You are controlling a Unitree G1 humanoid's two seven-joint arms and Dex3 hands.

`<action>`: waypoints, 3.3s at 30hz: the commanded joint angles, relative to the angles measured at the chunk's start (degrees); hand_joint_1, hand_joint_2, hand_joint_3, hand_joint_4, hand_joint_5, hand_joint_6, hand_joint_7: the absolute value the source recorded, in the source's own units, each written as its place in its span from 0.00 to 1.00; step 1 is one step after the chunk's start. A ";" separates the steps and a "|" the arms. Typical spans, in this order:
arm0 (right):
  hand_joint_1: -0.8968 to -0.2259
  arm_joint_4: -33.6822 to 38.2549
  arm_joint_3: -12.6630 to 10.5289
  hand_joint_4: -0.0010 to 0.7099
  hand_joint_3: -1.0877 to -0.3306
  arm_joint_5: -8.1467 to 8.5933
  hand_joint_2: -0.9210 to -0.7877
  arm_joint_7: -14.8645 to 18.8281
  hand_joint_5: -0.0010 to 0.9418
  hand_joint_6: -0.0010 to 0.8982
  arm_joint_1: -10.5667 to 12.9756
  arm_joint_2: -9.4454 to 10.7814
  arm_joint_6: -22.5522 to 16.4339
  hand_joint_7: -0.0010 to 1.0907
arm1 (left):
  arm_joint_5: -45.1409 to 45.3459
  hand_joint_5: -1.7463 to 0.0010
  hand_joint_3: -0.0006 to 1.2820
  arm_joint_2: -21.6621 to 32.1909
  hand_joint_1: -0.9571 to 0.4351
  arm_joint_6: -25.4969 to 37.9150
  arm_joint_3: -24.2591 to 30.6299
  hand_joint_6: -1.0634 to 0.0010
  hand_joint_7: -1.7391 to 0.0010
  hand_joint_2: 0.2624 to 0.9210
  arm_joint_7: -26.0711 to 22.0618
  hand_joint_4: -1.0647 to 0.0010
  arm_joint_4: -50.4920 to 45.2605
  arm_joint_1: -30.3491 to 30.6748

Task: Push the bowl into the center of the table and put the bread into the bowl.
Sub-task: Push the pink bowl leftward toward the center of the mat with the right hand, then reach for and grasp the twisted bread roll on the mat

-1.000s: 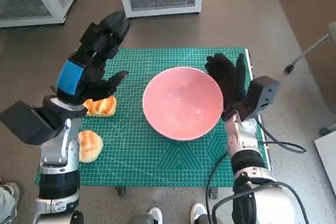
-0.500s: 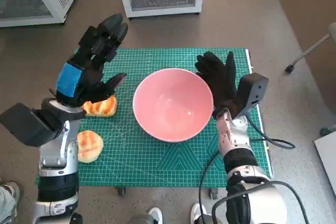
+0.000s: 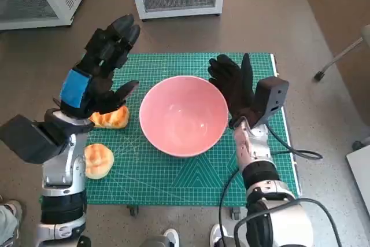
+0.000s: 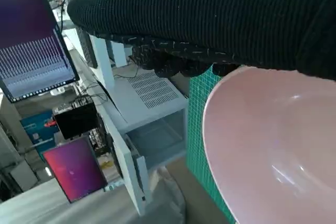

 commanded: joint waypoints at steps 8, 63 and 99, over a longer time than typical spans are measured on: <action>0.47 -5.92 0.42 0.21 0.46 0.74 0.00 4.13 0.01 0.19 0.17 -3.19 -6.29 0.16 | -1.55 1.00 0.26 1.69 0.22 -0.16 2.31 0.88 0.80 1.00 -0.35 0.80 -1.57 1.22; 0.37 -43.50 9.48 0.26 0.54 7.93 0.00 17.31 0.01 0.19 16.10 -6.27 -16.12 0.21 | 29.13 1.00 0.01 40.76 0.76 44.10 -12.65 0.88 0.96 0.67 -12.91 1.00 -23.56 4.00; 0.37 -43.64 9.59 0.26 0.53 9.49 0.00 18.80 0.01 0.17 16.31 -7.01 -15.24 0.25 | 48.44 1.00 0.00 28.62 0.66 34.22 -30.91 0.83 0.99 0.67 -9.36 0.95 5.53 -8.47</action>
